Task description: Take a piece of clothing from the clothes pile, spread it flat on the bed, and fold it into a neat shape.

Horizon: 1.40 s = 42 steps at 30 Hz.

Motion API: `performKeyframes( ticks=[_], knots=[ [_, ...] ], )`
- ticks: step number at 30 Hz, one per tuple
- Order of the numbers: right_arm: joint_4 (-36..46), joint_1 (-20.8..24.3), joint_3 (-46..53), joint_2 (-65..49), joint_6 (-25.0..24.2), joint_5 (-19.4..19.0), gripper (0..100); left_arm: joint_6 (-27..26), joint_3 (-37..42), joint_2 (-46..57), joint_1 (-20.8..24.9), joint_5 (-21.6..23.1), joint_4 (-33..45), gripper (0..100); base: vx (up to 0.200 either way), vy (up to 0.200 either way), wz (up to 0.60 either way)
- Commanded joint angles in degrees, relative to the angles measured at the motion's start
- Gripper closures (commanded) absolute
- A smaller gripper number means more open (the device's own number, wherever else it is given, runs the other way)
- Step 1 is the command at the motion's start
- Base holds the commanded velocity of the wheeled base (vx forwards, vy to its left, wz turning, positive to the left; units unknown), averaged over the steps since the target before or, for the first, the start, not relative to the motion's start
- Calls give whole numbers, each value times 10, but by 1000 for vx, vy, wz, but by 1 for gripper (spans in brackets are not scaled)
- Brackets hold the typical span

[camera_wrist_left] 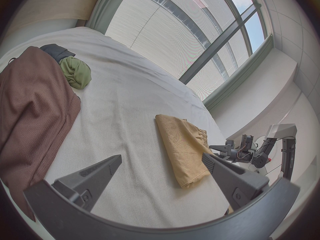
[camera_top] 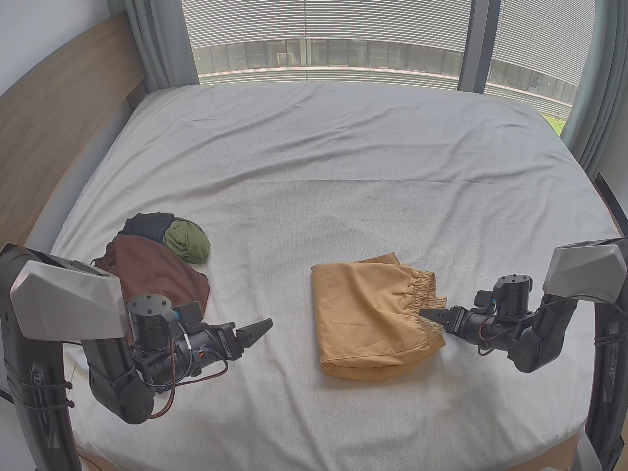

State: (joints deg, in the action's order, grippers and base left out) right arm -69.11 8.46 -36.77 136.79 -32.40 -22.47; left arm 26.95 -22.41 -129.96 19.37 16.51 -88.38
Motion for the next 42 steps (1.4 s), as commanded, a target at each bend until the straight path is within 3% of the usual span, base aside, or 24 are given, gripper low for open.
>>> performKeyframes(
  ticks=[1, 14, 39, 40, 42],
  knots=[
    [0, 14, -4, 21, -2, 0, 0, 0, 0, -3, 1, 0, 0, 0, 0, 0, 0],
    [-9, 60, -27, 45, -72, 0, 0, -1, 0, -3, 3, 0, 0, 0, 0, 0, 0],
    [-54, 73, -27, 64, -76, -12, 0, -1, 1, -3, 8, -1, 0, 0, 0, 0, 0],
    [-54, 73, -27, 64, -76, -12, 100, -1, 1, -3, 8, -1, 0, 0, 0, 0, 0],
    [-54, 73, -27, 64, -76, -12, 100, -1, 1, -3, 8, -1, 0, 0, 0, 0, 0]
  ],
)
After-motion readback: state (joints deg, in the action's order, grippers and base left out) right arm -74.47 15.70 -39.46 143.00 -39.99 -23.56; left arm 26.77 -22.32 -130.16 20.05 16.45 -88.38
